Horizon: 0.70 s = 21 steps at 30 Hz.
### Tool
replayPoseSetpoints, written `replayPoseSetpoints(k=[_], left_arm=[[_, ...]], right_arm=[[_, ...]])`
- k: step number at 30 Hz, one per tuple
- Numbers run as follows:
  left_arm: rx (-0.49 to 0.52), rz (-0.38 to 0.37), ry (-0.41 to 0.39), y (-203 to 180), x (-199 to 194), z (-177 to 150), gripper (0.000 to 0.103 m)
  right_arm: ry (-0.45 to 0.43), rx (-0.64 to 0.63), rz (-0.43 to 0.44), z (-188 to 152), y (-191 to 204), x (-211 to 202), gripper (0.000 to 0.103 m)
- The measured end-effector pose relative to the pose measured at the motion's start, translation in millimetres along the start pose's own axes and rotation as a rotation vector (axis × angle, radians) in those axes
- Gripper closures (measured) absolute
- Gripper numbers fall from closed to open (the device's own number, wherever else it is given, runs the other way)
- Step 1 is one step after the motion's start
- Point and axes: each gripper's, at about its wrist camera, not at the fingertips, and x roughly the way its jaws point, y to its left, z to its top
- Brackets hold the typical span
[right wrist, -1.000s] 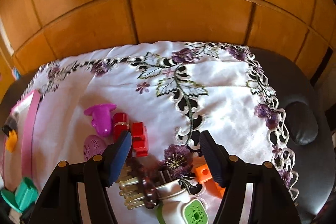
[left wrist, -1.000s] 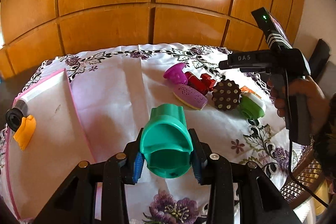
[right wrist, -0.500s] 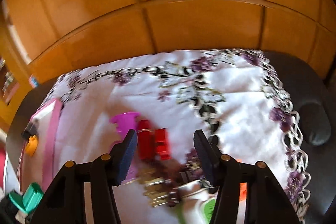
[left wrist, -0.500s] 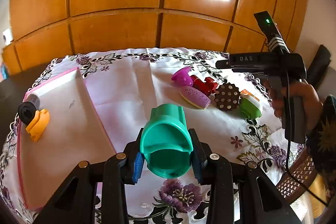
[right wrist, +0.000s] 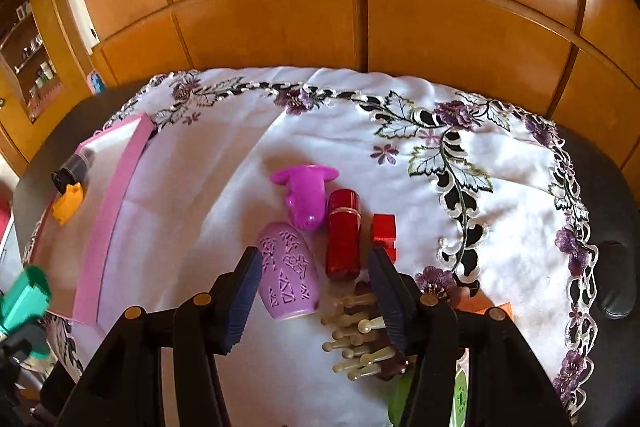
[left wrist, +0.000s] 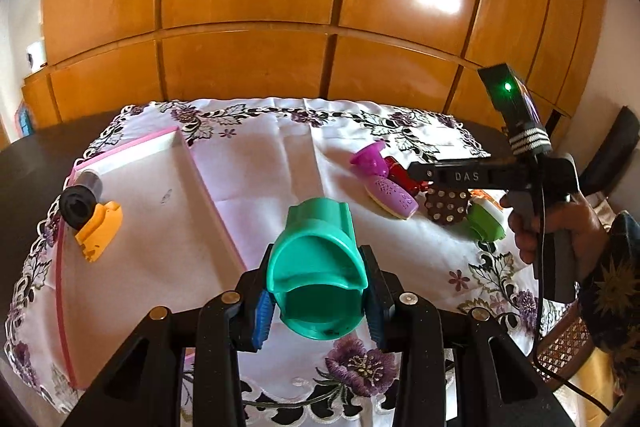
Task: Organize rigid objects
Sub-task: 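Lift the teal cup with the left gripper while the right gripper grasps the magenta cup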
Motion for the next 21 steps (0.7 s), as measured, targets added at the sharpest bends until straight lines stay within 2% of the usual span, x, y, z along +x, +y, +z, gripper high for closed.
replayPoseSetpoints(k=[3,12,18,21], left_arm=[[-0.018,0.007,0.0,7,-4,-1,0.065],[-0.088,0.029,-0.028,37,-19,-1,0.065],[-0.133,0.06,-0.036,57,-26,-1,0.065],[-0.151,0.077,-0.042,65,-28,-1,0.065]], right_arm=[[0.008,0.02,-0.008,0,-4,2,0.056],[-0.011,0.121,0.03,12,-6,1,0.056],[0.016,0.143,0.006,37,4,26,0.056],[0.075,0.097,-0.03,50,12,50,0.055]])
